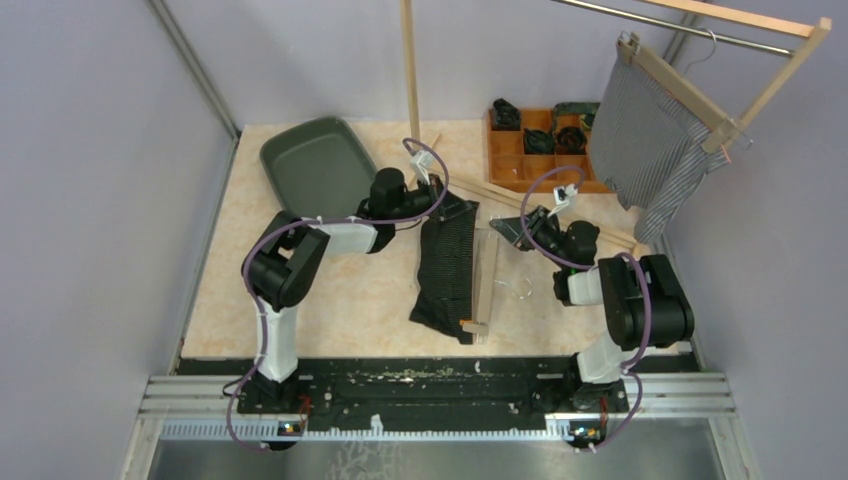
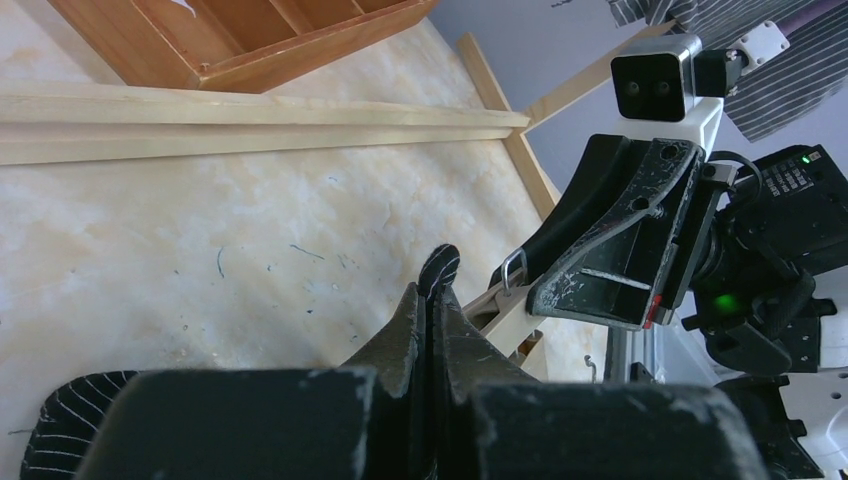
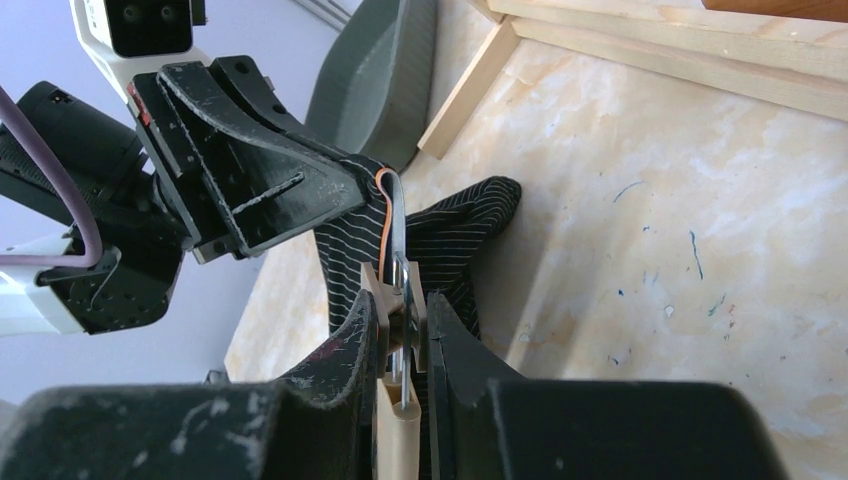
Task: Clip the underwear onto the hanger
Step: Clamp the underwear onto the hanger.
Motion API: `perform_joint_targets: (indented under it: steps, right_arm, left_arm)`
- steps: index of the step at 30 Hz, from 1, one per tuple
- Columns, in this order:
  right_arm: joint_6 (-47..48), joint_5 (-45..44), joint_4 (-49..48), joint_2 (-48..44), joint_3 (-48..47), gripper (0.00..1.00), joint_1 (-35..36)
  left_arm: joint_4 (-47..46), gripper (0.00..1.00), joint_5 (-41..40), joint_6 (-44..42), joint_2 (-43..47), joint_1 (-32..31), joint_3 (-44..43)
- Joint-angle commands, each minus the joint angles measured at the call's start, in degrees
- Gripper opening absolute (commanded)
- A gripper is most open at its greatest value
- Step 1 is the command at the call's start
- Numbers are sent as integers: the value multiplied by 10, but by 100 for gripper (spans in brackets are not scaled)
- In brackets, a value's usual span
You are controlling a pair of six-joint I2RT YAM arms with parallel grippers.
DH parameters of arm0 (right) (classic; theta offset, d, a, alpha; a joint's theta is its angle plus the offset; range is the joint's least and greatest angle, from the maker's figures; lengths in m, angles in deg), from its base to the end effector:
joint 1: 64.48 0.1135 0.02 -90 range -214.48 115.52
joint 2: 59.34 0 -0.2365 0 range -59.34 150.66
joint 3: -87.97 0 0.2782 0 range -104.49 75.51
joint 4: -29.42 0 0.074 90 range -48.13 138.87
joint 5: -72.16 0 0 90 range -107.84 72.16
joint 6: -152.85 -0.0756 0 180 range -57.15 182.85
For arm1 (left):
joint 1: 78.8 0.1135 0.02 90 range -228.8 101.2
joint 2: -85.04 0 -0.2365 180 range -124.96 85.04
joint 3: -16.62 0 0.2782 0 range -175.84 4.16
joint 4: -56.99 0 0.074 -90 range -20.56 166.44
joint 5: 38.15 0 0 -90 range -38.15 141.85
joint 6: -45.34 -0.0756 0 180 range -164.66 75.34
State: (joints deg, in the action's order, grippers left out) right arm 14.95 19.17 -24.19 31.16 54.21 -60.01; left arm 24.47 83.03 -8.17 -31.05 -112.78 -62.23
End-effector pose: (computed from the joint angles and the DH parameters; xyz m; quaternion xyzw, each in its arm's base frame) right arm 0.3043 0.0694 0.1100 0.0521 0.7205 0.4945 0.4834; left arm 0.3792 -0.3028 0.1461 0.1665 0.7124 -0.5379 0.4189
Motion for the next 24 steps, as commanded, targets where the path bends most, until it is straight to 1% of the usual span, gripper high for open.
perform_joint_targets:
  steps: [1,24]
  right_arm:
    - [19,38,-34,6,7,0,11]
    - [31,40,-14,19,-17,0,45]
  left_arm:
    - [-43,0,-5,4,-3,8,-8]
    - [-39,0,15,11,-22,2,-45]
